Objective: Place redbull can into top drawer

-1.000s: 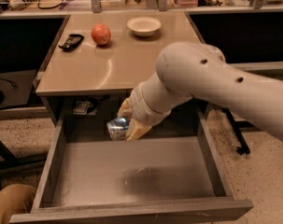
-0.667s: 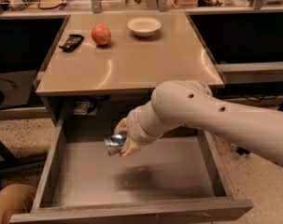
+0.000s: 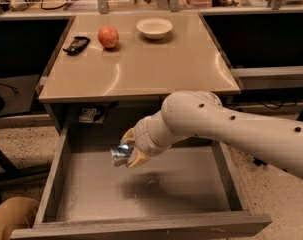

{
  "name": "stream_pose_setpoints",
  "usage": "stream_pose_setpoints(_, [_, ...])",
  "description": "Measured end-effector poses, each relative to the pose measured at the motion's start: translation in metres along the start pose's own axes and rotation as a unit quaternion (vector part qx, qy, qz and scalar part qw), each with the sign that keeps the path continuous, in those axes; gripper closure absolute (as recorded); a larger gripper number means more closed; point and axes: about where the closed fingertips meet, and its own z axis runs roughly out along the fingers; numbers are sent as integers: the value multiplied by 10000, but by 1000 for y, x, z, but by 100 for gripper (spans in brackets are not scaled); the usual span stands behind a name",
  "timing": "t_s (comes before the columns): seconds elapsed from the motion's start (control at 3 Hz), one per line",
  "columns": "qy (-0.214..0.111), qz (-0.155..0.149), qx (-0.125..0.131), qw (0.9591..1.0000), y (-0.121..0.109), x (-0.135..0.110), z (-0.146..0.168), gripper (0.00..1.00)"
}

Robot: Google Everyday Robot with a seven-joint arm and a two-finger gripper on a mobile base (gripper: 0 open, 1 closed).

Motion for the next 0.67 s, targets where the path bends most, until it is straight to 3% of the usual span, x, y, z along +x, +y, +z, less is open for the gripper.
stream_pose_setpoints(0.67, [-442,565,-503,9962,22,50,100,100])
